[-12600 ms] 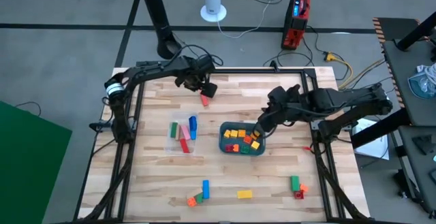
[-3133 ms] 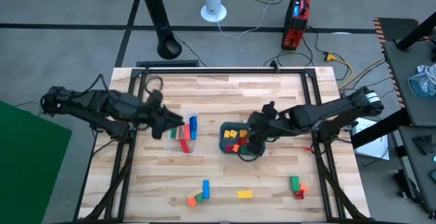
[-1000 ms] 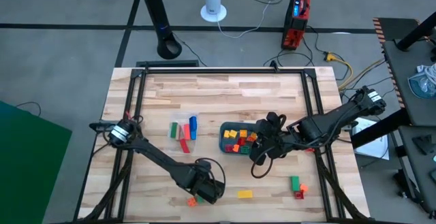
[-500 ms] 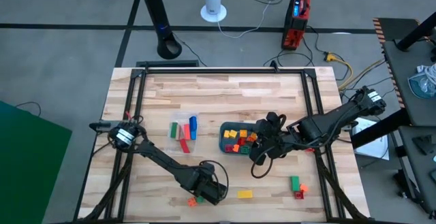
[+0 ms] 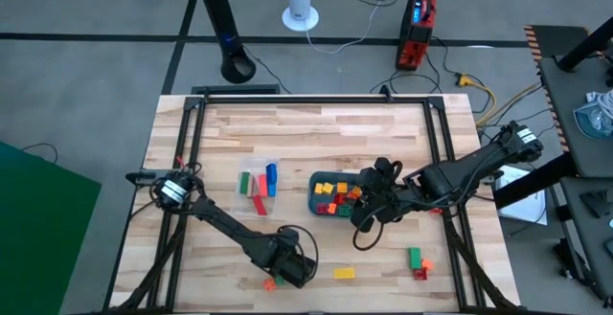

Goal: Sort blocks by size
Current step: Put the blue rectangular block into the transparent bin

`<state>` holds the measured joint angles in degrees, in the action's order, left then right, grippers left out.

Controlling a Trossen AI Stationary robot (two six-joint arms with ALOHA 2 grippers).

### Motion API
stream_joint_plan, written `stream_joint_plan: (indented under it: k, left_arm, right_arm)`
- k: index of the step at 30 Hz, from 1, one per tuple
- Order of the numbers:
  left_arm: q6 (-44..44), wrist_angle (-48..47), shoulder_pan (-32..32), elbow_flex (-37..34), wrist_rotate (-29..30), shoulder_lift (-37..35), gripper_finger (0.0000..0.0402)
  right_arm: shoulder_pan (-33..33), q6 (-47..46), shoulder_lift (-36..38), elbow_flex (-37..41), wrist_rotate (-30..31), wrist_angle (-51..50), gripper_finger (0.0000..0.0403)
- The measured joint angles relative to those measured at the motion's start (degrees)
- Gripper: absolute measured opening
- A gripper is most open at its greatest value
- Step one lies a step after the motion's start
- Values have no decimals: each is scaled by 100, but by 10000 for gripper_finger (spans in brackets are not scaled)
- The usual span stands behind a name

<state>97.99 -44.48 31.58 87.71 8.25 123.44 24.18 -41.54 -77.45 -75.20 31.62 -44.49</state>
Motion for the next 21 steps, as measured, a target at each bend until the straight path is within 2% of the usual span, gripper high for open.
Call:
stream_joint_plan:
  k: [5,11,14,21]
  left_arm:
    - [-107,-15,4,-7,77,9,84]
    - [-271,-63,3,0,83,-92,90]
    - [-459,-720,-27,43,192,-243,107]
    - [-1027,-1577,-34,292,454,-1329,96]
  right_arm:
    - [-2,13,0,0,3,2,231]
    - [-37,20,0,0,9,0,240]
    - [-60,31,0,0,11,-2,242]
    - [-105,120,0,15,13,6,231]
